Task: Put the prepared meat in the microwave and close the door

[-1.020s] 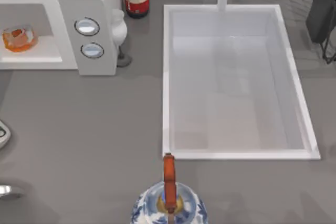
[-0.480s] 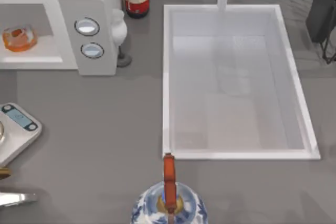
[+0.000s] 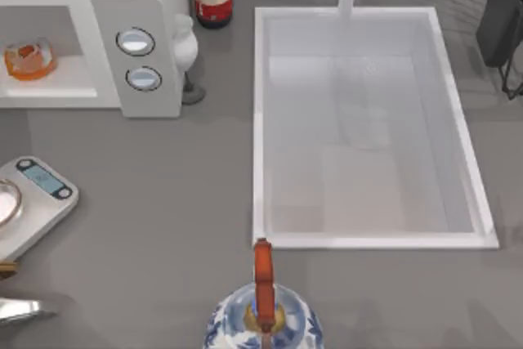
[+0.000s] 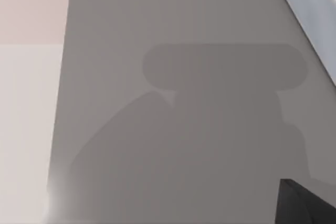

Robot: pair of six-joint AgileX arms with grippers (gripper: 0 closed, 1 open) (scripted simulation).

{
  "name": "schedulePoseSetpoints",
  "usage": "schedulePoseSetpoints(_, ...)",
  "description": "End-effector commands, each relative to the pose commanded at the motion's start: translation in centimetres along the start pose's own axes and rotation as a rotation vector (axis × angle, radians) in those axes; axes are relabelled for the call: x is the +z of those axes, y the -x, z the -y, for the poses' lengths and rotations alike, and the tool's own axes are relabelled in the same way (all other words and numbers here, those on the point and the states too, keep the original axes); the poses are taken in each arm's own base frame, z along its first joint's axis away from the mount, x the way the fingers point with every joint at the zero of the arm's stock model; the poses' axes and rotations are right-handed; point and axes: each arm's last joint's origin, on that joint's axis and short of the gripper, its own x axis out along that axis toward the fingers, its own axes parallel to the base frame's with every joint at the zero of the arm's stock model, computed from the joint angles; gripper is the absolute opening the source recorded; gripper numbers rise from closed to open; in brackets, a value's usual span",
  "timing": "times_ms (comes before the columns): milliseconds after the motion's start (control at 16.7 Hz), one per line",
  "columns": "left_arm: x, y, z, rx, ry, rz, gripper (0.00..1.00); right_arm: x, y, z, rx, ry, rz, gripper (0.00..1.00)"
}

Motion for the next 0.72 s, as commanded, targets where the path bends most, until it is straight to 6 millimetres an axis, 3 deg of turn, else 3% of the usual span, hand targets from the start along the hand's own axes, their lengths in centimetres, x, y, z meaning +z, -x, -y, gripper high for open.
schedulePoseSetpoints(120,0.4,0.5,-0.2,0.013,0.004,0.021,0.00,0.0,0.0,0.0,0.000,0.000,0.000,1.00)
schedulePoseSetpoints(360,3.2,3.4,0.0,0.085,0.013,0.148,0.00,0.0,0.0,0.0,0.000,0.000,0.000,1.00)
schedulePoseSetpoints(540,4.0,3.9,2.6,0.082,0.025,0.183,0.00,0.0,0.0,0.0,0.000,0.000,0.000,1.00)
schedulePoseSetpoints(720,2.7,2.3,6.3,0.036,0.041,0.125,0.00,0.0,0.0,0.0,0.000,0.000,0.000,1.00)
